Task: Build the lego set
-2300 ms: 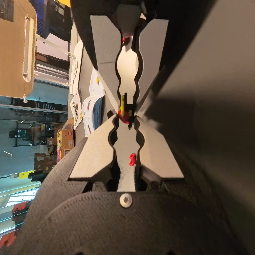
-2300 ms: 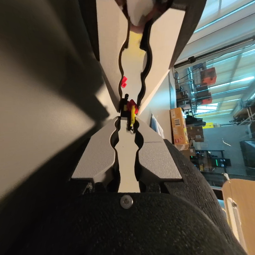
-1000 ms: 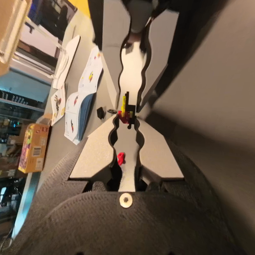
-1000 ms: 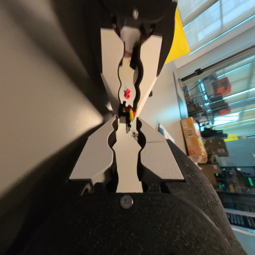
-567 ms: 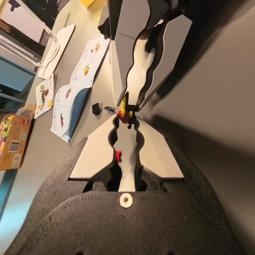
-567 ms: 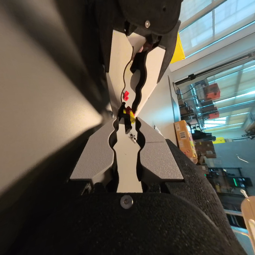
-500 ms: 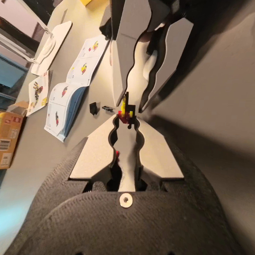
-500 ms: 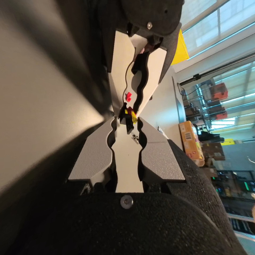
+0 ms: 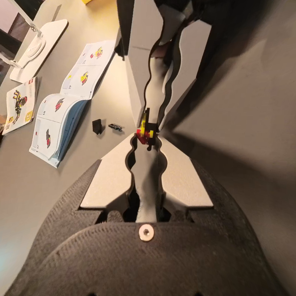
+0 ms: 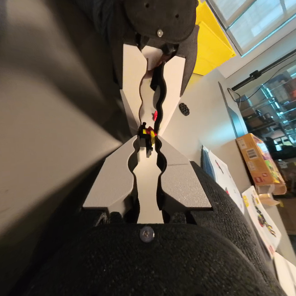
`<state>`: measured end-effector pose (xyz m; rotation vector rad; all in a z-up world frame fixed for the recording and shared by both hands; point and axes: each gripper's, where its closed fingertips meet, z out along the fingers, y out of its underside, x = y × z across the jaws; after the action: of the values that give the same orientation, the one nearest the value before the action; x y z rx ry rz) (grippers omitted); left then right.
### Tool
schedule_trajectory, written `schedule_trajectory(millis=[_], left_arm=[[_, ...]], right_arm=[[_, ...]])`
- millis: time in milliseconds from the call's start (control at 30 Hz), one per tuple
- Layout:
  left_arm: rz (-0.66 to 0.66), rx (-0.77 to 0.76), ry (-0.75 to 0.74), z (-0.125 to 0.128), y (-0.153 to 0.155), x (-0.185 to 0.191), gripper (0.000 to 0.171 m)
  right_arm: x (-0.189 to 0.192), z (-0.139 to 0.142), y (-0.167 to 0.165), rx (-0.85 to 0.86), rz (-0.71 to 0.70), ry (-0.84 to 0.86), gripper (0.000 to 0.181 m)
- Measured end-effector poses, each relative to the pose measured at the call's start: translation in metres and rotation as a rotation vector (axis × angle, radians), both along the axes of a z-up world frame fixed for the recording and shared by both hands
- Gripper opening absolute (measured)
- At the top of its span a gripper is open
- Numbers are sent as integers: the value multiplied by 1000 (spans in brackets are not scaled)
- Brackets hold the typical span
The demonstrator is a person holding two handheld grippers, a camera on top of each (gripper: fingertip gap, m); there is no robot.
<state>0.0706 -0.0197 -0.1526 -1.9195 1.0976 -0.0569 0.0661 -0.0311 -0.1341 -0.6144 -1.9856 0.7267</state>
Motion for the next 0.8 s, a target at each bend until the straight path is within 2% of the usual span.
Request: schedule_trajectory(millis=[367,800], left_arm=[[-8,10,45,-2,-1,-1,21],[5,-60,-10,-4,-1,-1,21]], right_arm=[[1,-3,-1,-23,10,-35,16],[-3,-8,0,-77,-1,-112,24]])
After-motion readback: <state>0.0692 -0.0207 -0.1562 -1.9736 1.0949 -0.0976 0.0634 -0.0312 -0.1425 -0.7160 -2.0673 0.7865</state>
